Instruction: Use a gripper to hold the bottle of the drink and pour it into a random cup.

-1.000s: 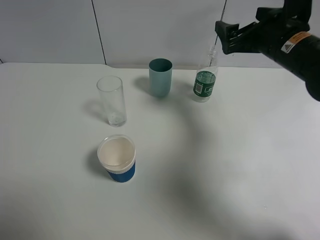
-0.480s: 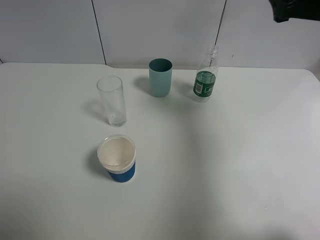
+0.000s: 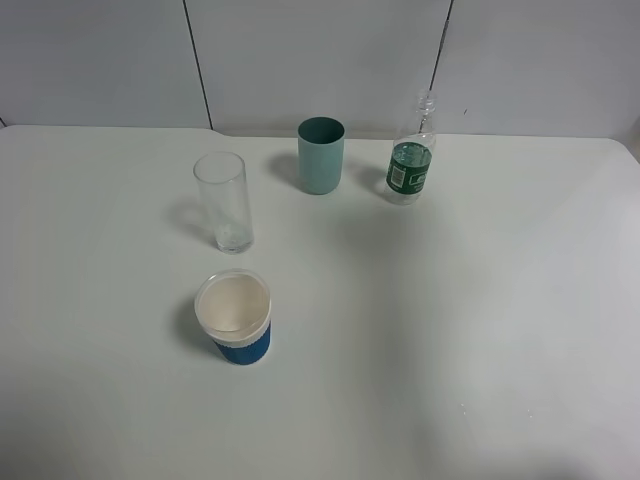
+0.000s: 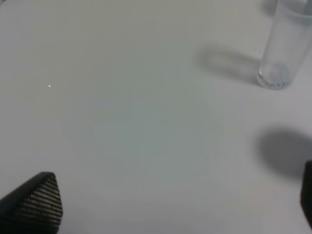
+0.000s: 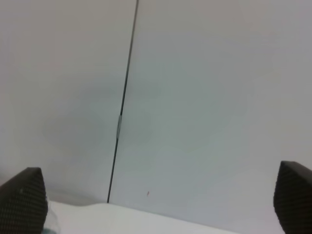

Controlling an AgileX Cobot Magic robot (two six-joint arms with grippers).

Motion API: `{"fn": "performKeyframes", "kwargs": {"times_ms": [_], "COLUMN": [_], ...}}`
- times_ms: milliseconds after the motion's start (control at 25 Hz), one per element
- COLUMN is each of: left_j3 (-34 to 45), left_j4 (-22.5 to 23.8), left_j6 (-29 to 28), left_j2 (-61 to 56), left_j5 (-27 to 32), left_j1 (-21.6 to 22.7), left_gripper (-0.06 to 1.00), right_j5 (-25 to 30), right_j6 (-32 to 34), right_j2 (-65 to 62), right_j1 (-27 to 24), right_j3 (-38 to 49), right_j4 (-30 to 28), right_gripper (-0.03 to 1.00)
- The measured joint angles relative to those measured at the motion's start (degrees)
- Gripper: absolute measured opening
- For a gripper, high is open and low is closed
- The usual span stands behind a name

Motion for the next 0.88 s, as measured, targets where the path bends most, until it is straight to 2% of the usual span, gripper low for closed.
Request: {"fn": "performKeyframes", "kwargs": {"times_ms": [240,440,560,880], "left_j3": [0.0,0.0,0.0,0.0], "left_j4": [0.0,0.0,0.0,0.0], "left_j6": [0.0,0.0,0.0,0.0], "left_j2": [0.0,0.0,0.0,0.0], "left_j5": [0.0,0.0,0.0,0.0], "left_j1": [0.0,0.0,0.0,0.0], "left_gripper": [0.99,0.99,0.99,0.99], "right_j5": [9.8,20.9,25.8,32.0], "right_j6": [0.4,0.6,0.6,2.0], "right_j2": [-7.7,-12.5,-14.6,-16.6], "right_j1": [0.0,0.0,0.0,0.0], "right_j3": [0.0,0.0,0.0,0.0], "right_j4": [0.0,0.0,0.0,0.0], "right_gripper": [0.92,0.92,0.92,0.92]}}
